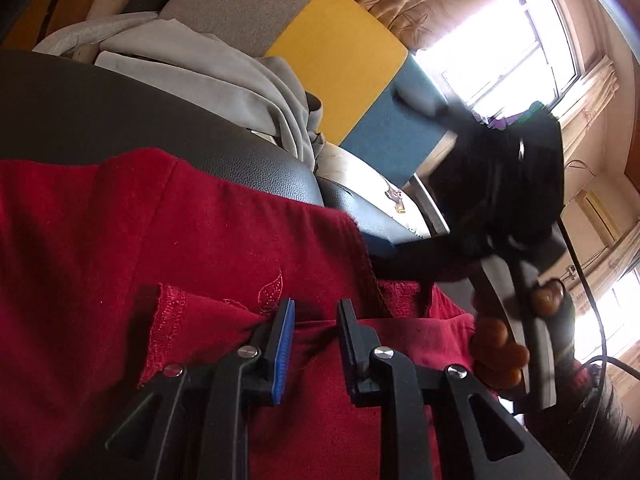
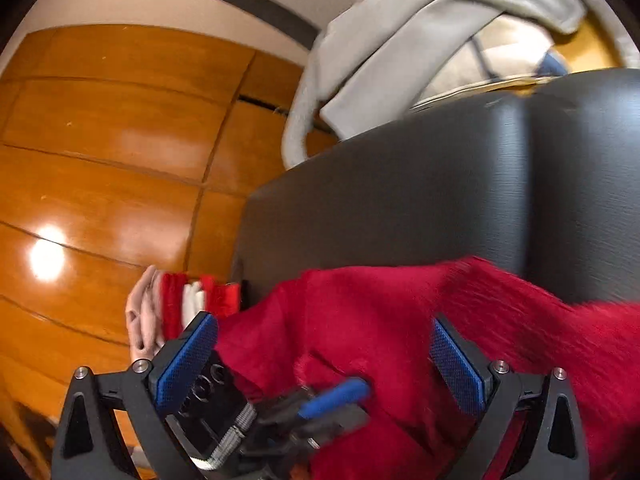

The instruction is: Fold clothes

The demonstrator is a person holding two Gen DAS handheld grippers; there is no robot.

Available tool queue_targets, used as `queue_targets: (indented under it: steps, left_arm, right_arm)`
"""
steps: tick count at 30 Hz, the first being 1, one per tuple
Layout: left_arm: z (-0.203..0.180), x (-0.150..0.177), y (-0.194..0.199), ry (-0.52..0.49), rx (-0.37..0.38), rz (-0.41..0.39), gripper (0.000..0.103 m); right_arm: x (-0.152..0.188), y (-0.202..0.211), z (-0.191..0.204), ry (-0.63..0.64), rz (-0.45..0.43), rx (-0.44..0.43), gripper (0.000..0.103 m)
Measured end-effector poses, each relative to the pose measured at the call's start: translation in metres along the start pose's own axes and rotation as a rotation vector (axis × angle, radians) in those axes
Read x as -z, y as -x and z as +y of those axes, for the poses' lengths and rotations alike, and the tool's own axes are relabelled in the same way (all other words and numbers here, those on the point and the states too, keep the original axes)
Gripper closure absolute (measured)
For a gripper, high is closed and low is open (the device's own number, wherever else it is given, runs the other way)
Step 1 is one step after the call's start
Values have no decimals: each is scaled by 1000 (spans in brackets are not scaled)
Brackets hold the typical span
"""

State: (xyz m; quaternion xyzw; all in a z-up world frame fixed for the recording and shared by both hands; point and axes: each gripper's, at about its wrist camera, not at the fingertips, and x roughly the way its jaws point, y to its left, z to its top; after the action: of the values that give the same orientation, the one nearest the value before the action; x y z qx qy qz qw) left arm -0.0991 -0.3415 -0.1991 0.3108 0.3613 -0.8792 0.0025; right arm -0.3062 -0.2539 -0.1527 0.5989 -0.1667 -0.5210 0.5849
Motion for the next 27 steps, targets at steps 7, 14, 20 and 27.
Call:
queue_targets:
  steps: [7,14,20,27]
  left_arm:
    - [-1,0,-3,-2,-19,-14,83]
    - [0,0,3,7,-14,-10,83]
    - [-2,3,27,43,-46,-15,76]
    - [15,14,130,201,-111,-164,56]
  right_arm:
    - [-8,-22,-9,-18,-107,18,0]
    - [41,17,17,126,-135,291,0]
    - [83,51,40,251,-158,526,0]
    - [139,55,33,389,-193,755,0]
